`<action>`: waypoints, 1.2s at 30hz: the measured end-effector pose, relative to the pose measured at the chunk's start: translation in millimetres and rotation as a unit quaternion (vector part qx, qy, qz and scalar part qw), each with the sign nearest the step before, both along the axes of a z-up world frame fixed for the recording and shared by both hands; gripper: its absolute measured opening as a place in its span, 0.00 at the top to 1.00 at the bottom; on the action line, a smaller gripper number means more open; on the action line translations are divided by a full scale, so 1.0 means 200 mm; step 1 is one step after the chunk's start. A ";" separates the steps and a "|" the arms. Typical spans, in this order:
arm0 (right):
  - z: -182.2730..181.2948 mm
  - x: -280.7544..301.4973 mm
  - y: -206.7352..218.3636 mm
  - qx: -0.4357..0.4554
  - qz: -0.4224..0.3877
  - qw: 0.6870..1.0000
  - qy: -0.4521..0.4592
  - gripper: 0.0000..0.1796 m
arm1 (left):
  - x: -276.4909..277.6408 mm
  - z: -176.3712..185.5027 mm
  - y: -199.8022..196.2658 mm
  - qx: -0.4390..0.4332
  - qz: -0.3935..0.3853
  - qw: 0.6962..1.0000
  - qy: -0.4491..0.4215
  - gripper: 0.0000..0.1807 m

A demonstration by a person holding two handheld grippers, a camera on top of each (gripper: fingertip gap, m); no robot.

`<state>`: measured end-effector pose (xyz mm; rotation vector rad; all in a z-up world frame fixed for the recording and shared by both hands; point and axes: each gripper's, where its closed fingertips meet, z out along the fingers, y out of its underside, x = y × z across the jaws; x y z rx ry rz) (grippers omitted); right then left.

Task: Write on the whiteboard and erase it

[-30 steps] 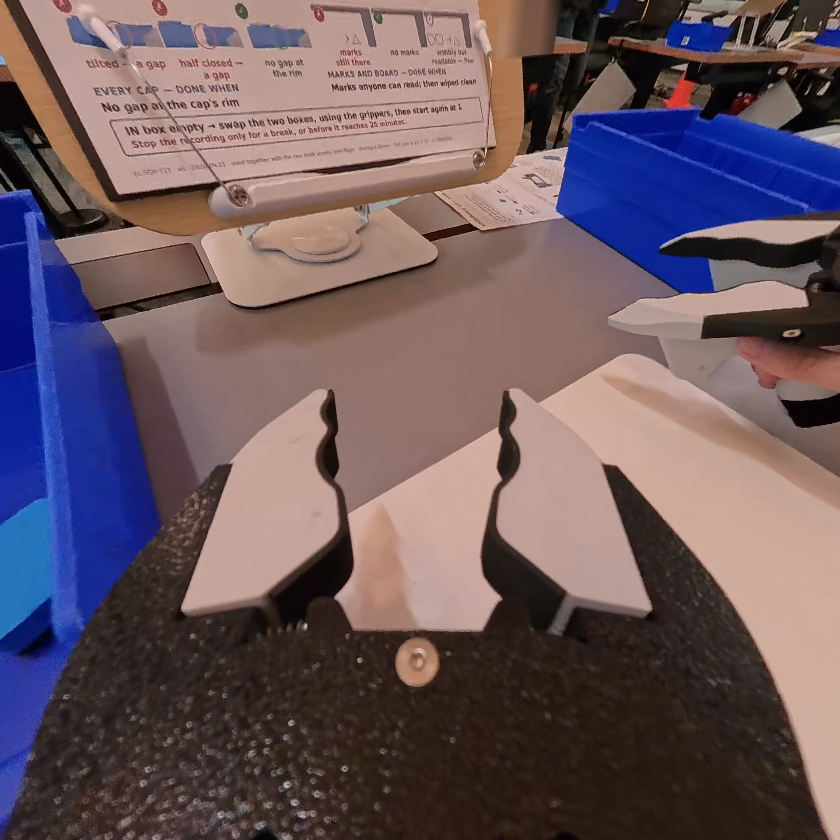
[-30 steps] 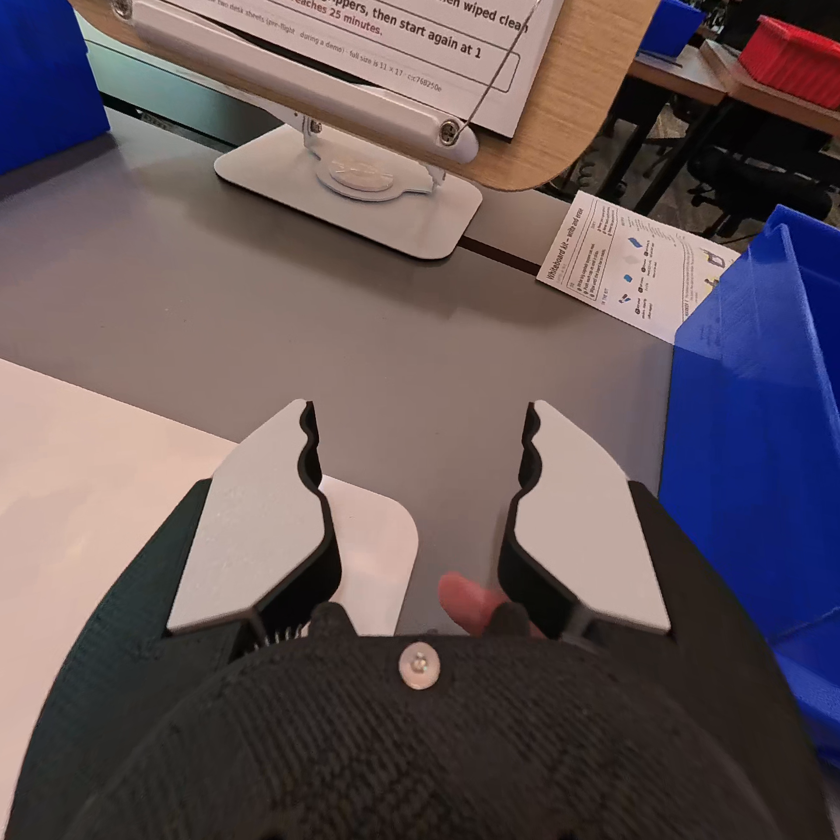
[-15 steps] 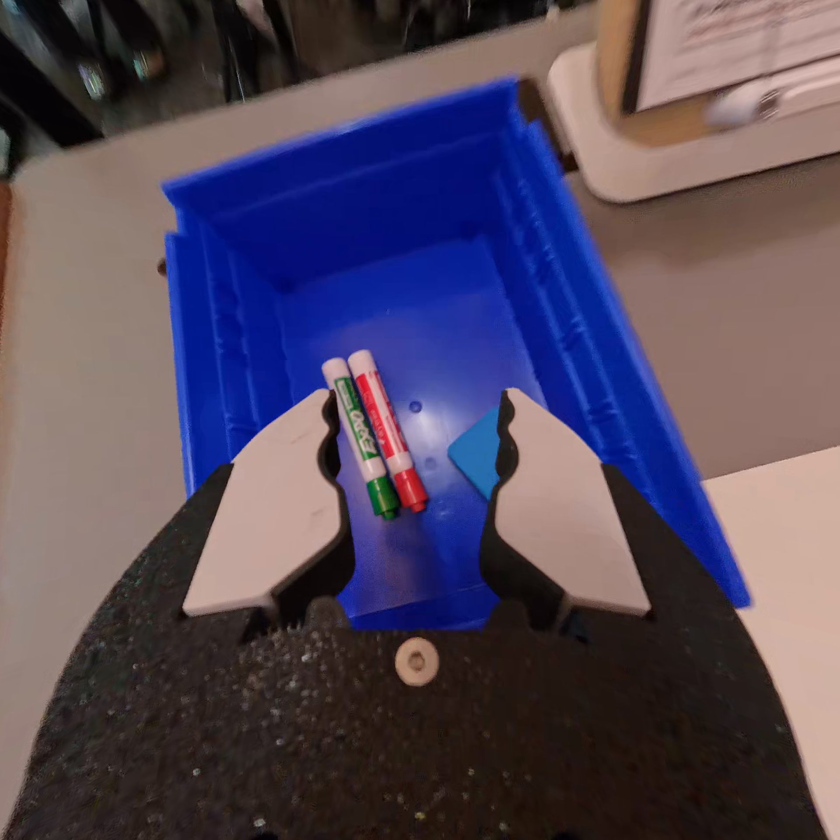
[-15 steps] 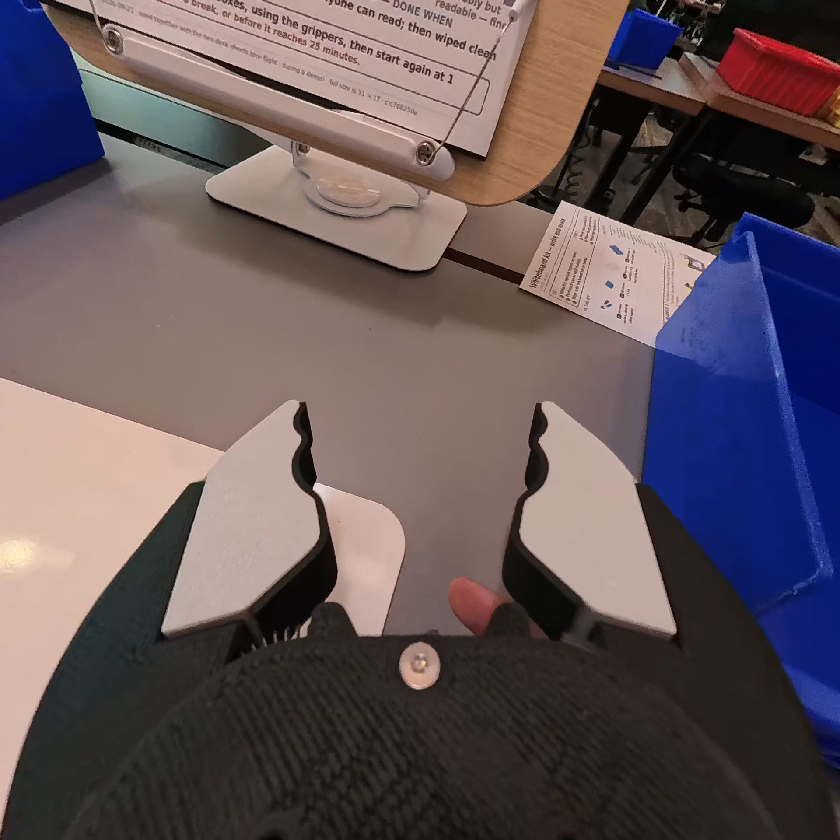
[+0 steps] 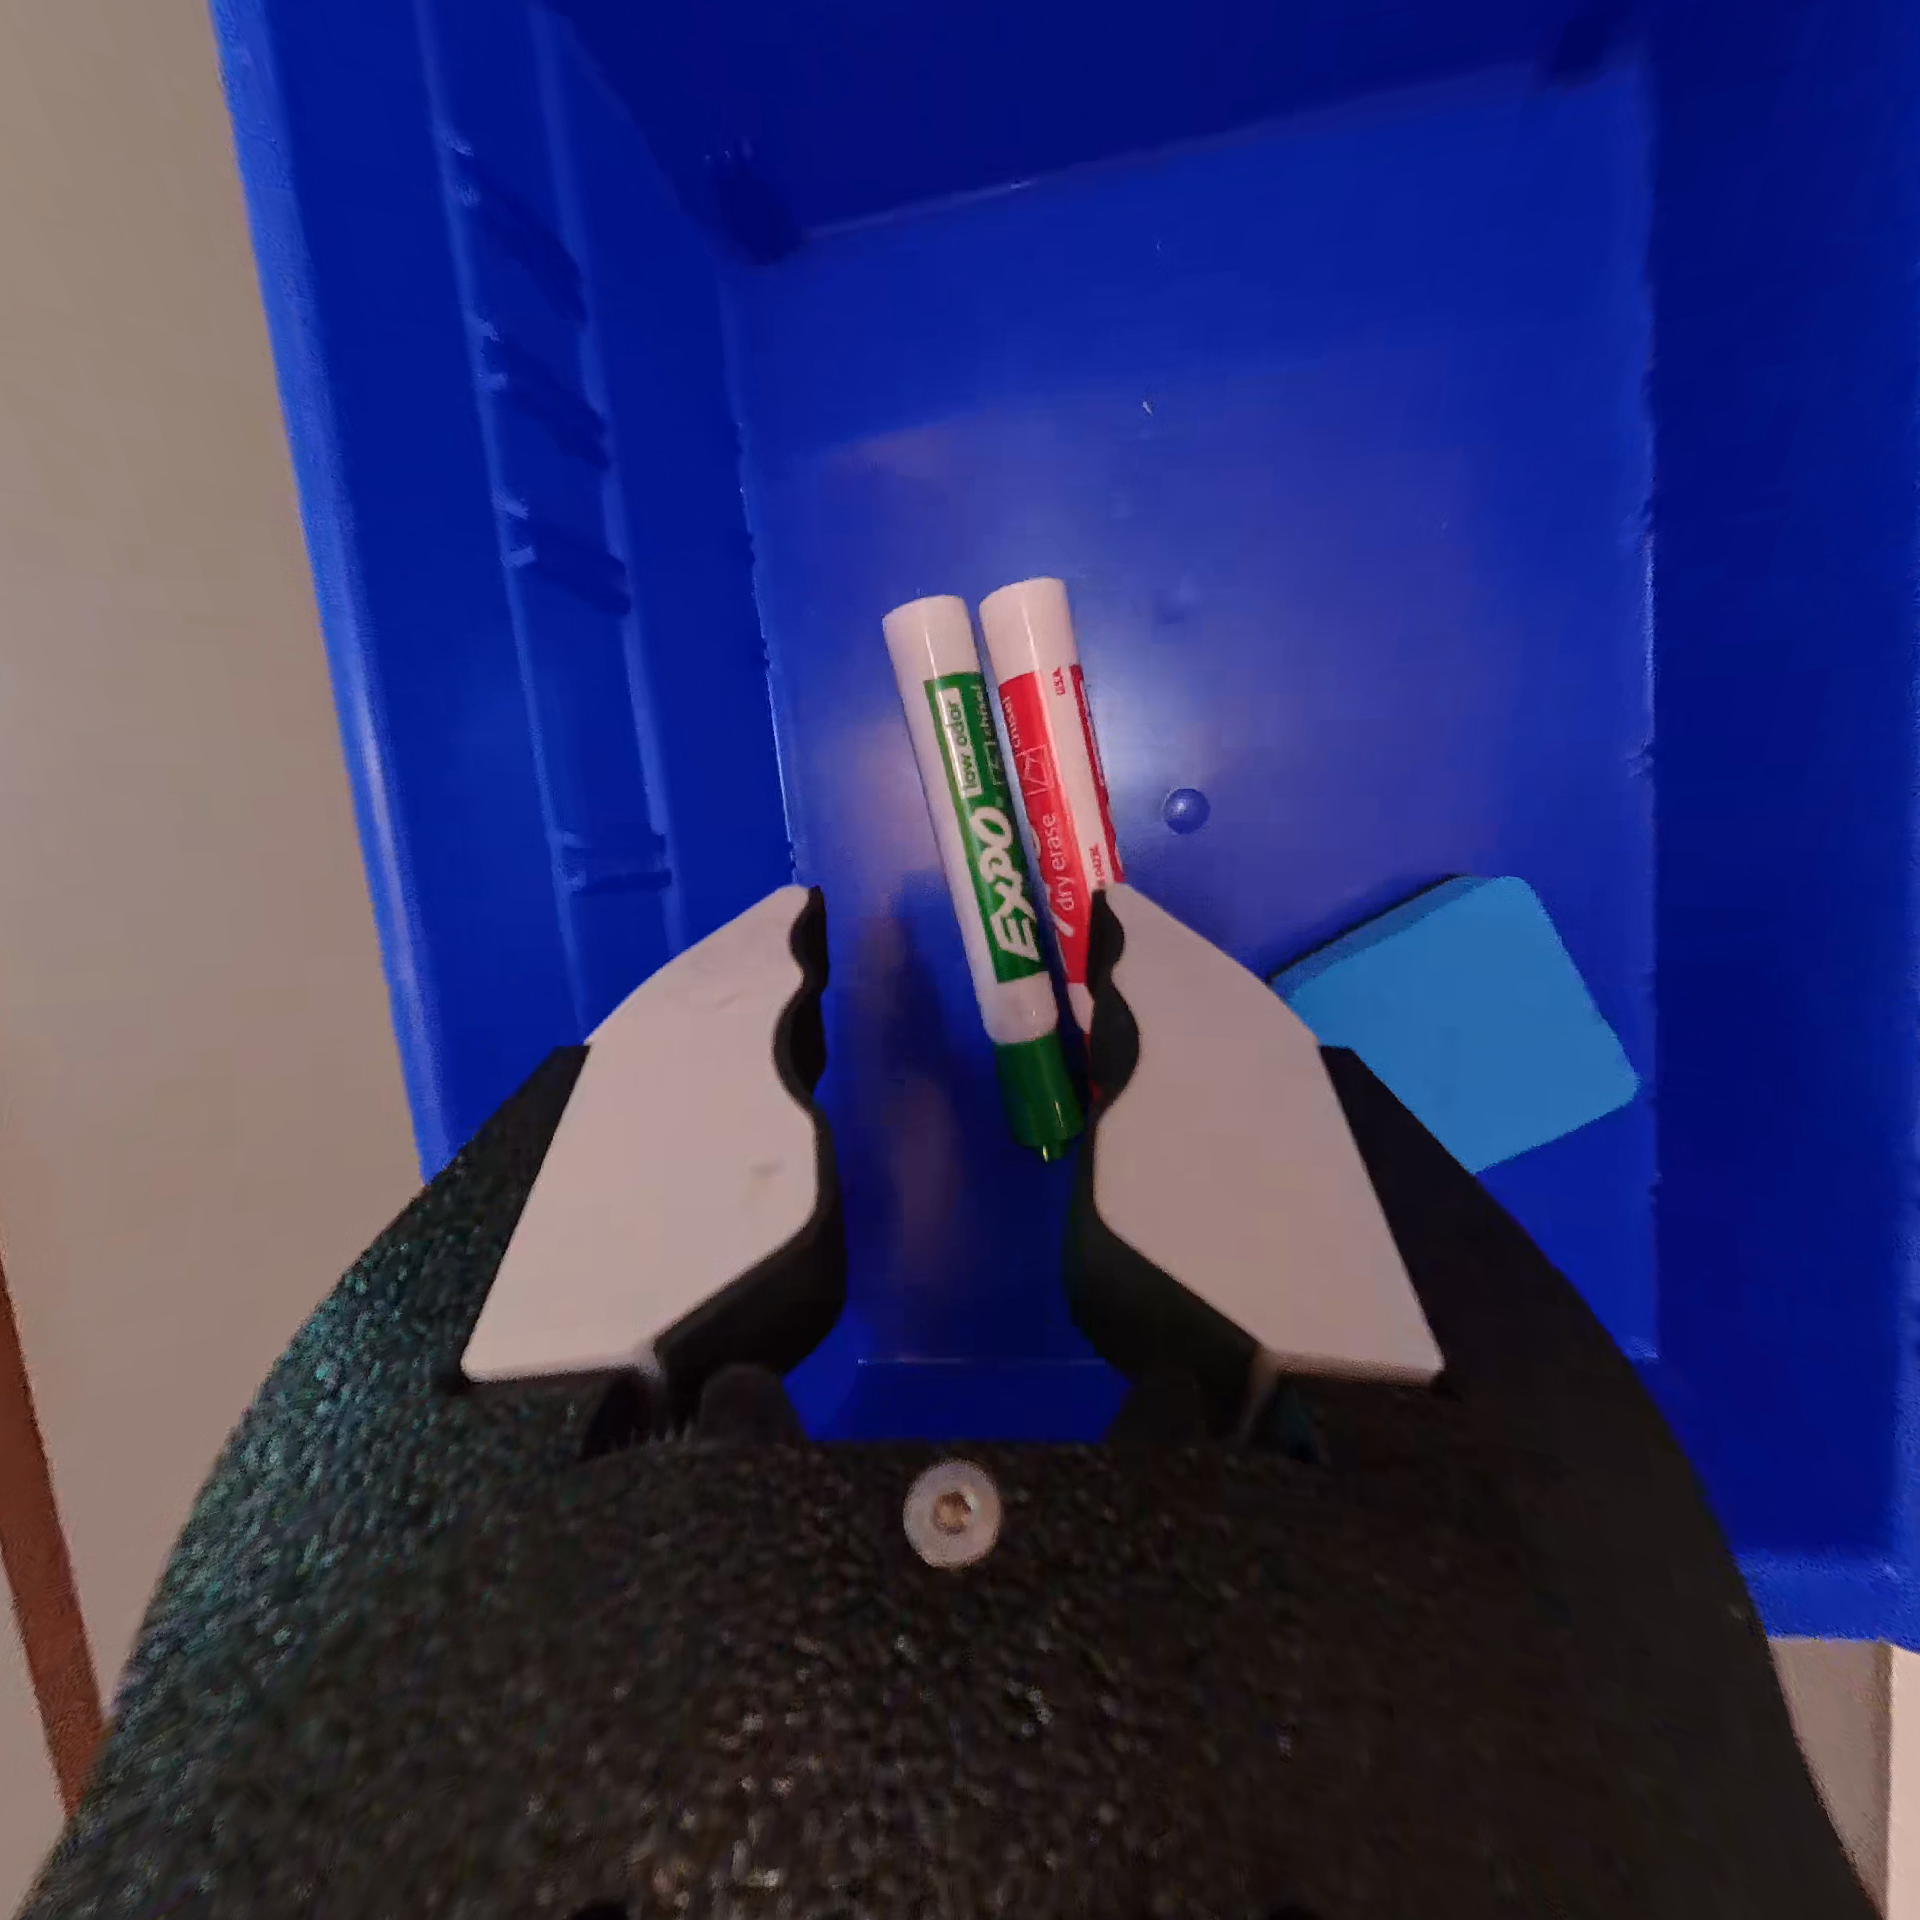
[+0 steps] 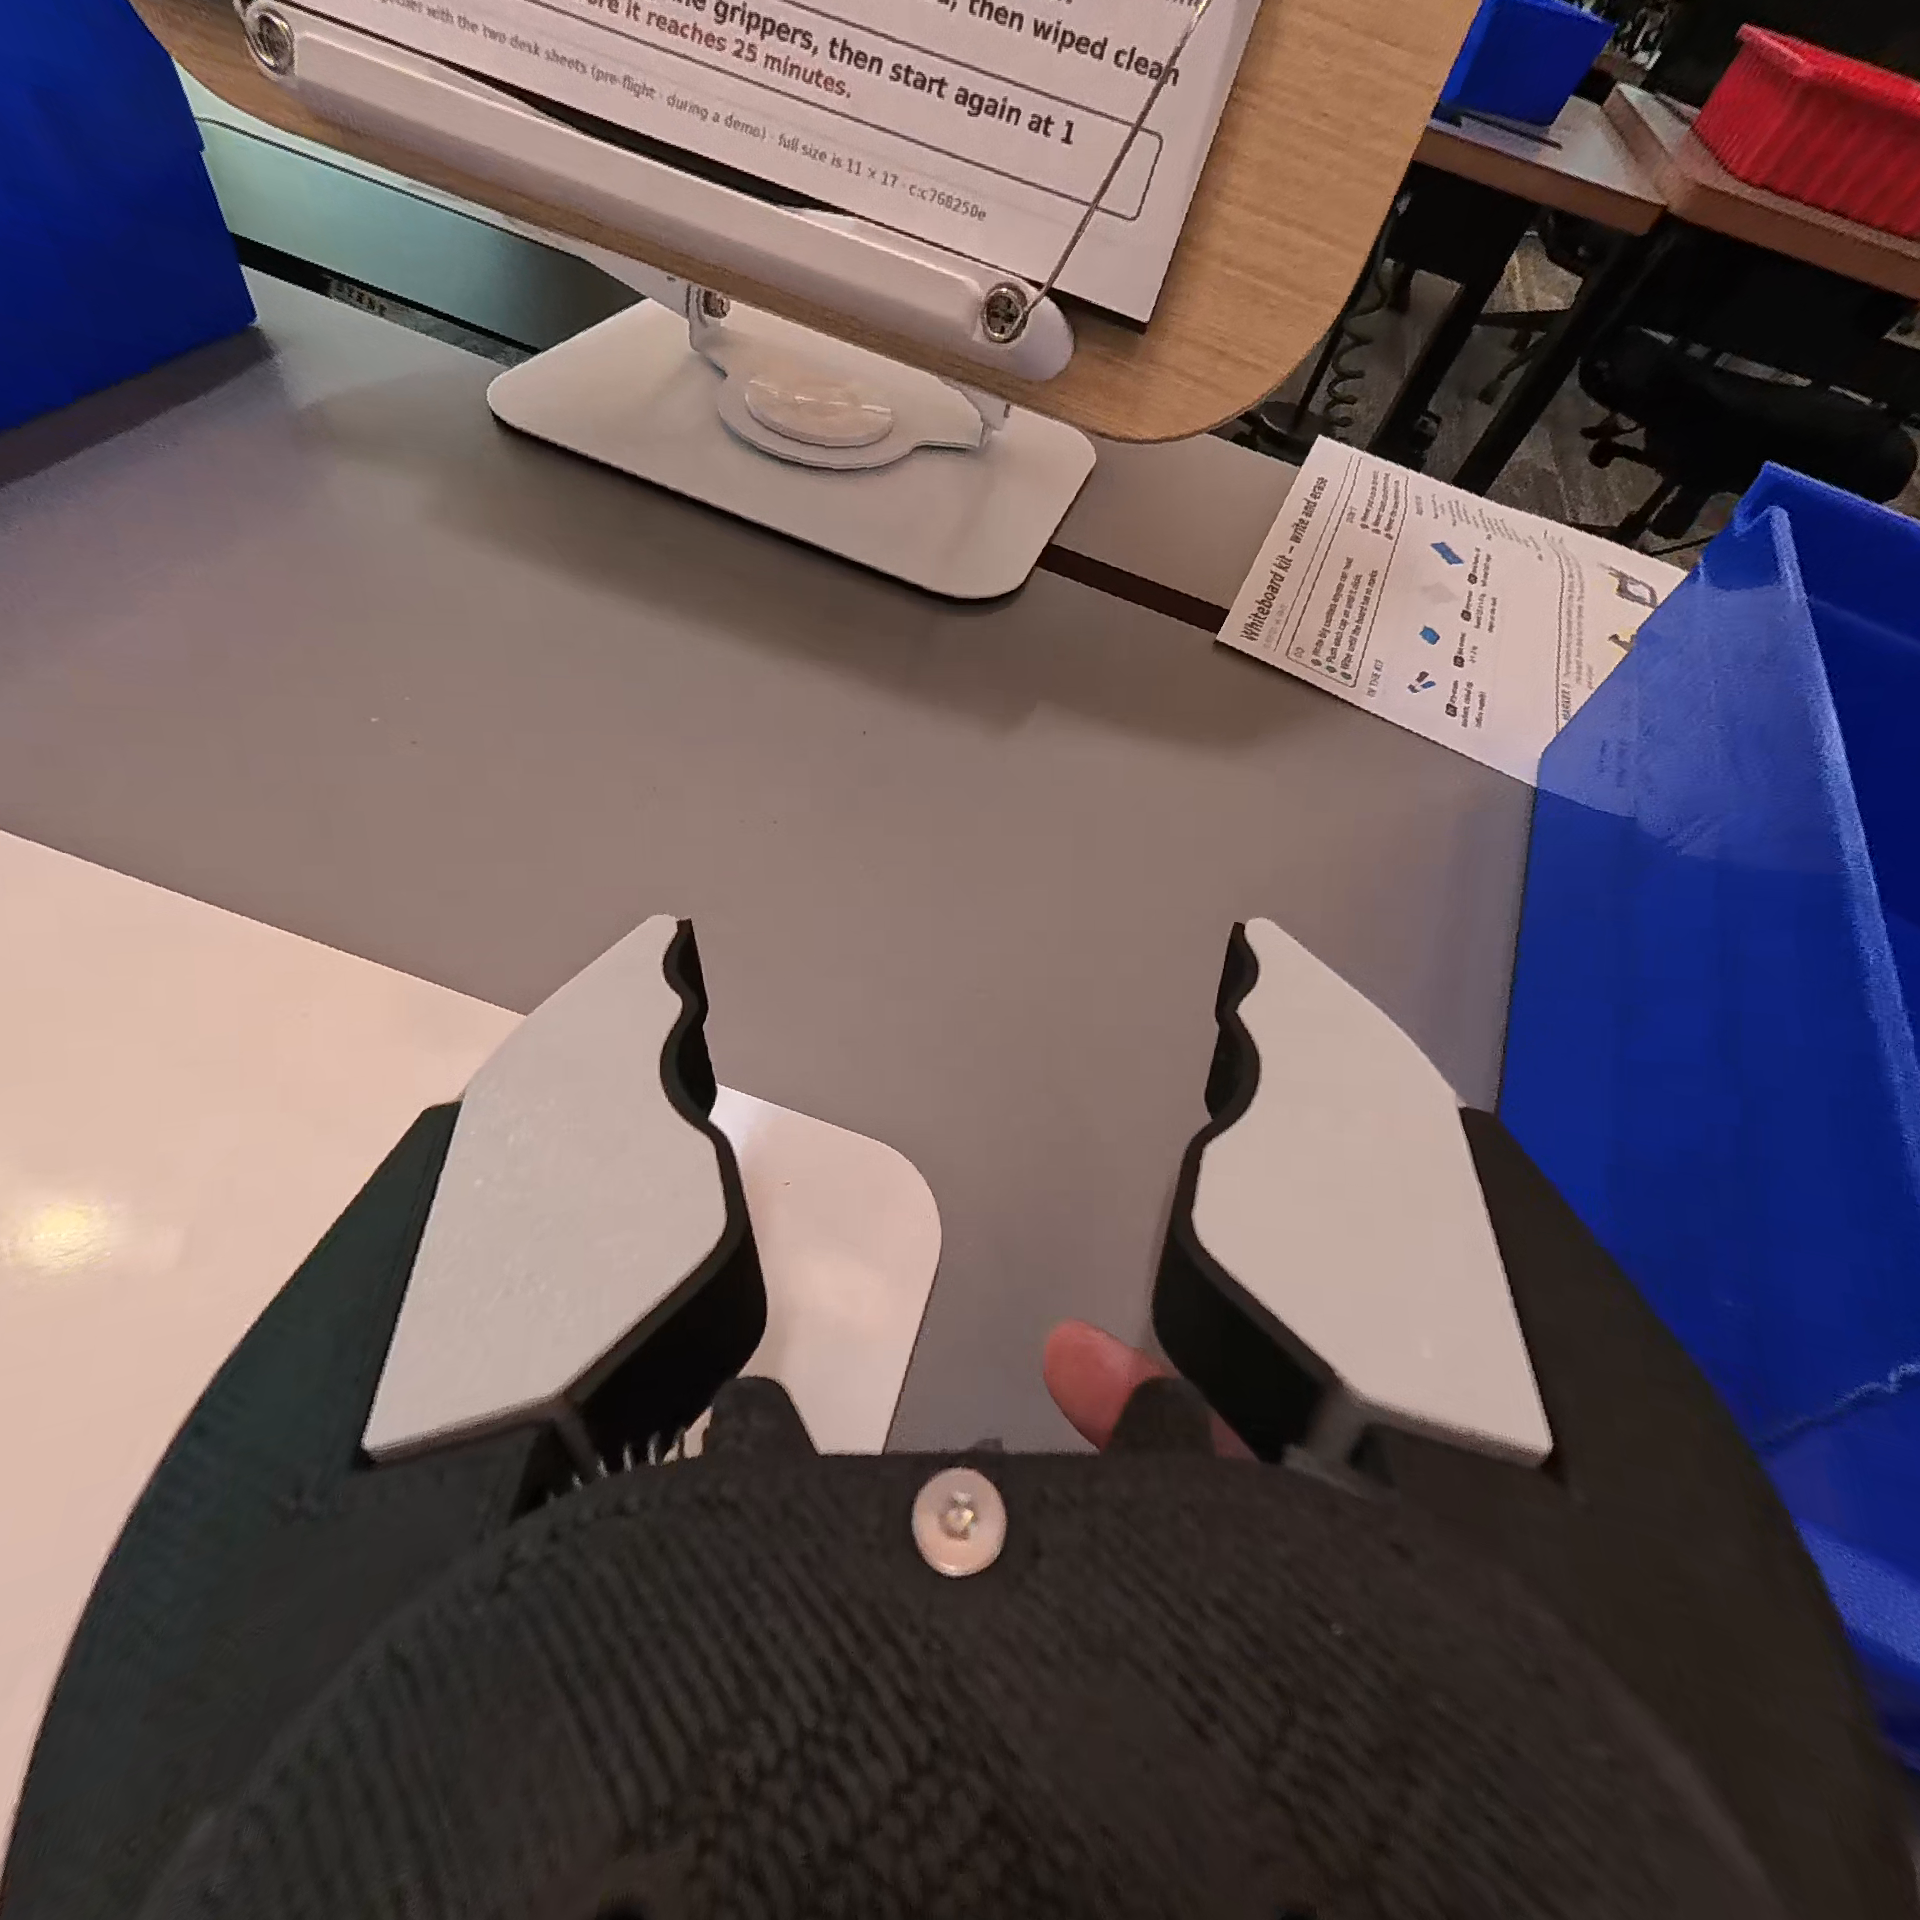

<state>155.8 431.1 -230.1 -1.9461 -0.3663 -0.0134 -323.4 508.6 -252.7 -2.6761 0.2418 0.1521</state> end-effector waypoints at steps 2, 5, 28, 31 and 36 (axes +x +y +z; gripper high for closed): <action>0.00 0.00 0.00 0.001 0.002 1.000 -0.001 0.47 | 0.00 -0.03 0.01 -0.020 -0.002 1.000 0.010 0.74; -0.01 -0.01 0.00 -0.002 0.004 1.000 0.002 0.47 | -0.02 -0.07 0.02 -0.051 0.000 0.998 0.021 0.74; 0.24 -0.40 -0.14 0.074 0.199 0.966 0.146 0.40 | 0.45 0.60 -0.04 0.223 -0.099 0.917 -0.315 0.91; 0.34 -0.55 -0.23 0.103 0.258 0.937 0.210 0.47 | 0.78 0.91 -0.28 0.314 -0.199 0.815 -0.443 0.90; 0.46 -0.71 -0.39 0.155 0.340 0.895 0.246 0.55 | 1.26 0.93 -0.62 0.356 -0.291 0.721 -0.519 0.90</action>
